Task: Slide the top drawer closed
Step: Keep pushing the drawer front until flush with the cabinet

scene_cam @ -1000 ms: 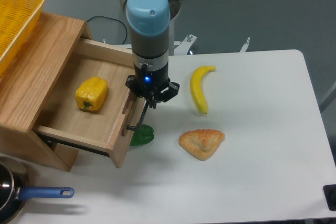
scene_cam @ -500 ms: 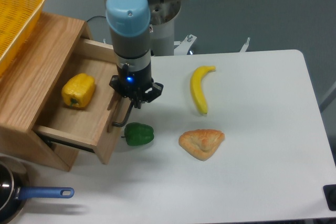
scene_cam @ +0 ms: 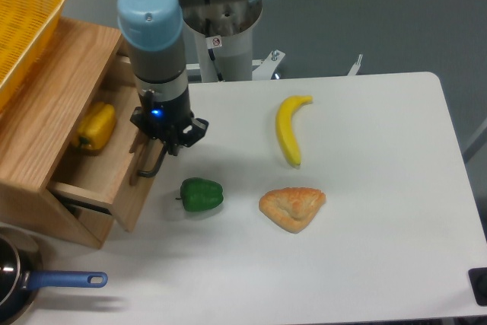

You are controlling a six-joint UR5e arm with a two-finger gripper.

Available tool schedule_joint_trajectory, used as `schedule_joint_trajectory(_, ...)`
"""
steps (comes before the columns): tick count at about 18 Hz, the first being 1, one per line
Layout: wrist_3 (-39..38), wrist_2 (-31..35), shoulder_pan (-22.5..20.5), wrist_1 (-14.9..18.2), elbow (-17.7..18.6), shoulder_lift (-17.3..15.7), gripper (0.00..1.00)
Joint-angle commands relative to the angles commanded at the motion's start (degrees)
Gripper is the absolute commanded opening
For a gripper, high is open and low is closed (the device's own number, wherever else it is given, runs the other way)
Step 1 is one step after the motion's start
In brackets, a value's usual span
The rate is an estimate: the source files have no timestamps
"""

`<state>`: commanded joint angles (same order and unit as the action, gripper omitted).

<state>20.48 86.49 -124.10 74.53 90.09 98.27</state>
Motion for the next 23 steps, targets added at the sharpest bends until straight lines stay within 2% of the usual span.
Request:
schedule_joint_trajectory(3, -0.18, -0.79, 0.0, 1.5, 0.0, -0.8, 0.17)
schedule_joint_trajectory(9, -2.02, -1.93, 3.07, 1.32, -0.44, -1.24, 0.17)
schedule_joint_trajectory(23, -2.9, -1.93, 4.48, 1.15, -0.61, -0.27, 0.17)
